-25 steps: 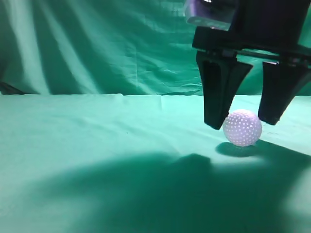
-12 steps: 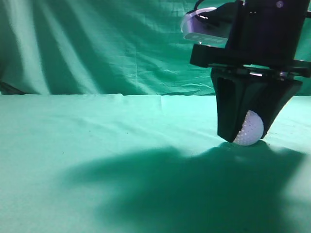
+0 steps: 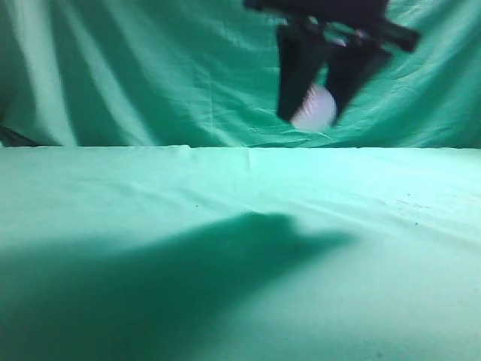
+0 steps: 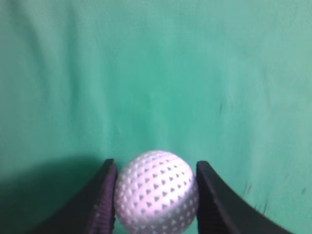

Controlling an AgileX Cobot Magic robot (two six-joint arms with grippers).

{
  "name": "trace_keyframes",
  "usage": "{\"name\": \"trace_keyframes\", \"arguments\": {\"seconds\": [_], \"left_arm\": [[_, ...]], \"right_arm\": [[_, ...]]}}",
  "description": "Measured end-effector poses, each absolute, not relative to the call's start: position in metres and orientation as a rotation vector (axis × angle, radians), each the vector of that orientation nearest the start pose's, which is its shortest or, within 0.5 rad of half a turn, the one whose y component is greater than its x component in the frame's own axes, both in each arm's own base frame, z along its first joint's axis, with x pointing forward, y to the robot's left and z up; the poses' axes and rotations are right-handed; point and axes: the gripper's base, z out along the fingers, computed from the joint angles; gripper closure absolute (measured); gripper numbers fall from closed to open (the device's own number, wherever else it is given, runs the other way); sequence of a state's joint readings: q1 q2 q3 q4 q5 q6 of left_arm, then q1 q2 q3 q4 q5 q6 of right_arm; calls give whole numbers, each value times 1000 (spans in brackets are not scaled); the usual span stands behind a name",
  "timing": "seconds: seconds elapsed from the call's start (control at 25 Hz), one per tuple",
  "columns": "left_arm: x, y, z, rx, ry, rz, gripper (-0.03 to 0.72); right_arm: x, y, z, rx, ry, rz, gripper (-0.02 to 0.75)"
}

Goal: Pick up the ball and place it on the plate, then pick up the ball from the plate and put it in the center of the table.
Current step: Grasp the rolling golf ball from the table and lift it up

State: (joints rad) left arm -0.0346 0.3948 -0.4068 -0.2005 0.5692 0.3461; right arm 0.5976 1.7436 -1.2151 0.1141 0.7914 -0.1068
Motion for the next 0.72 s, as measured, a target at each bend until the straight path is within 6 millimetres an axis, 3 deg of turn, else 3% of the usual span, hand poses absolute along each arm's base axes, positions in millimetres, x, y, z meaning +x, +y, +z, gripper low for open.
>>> {"name": "trace_keyframes", "arguments": {"seconds": [0.12, 0.28, 0.44, 0.72], "left_arm": [[80, -13, 275, 280, 1993, -18, 688], [79, -13, 275, 280, 1988, -17, 688], [79, -13, 275, 280, 1988, -17, 688], [79, -13, 275, 280, 1988, -17, 688]], "right_arm": [[304, 217, 251, -873, 2607, 284, 420], [323, 232, 268, -898, 2561, 297, 420], [333, 261, 256, -992, 2558, 294, 420], [345, 304, 209, -1116, 2585, 285, 420]]}}
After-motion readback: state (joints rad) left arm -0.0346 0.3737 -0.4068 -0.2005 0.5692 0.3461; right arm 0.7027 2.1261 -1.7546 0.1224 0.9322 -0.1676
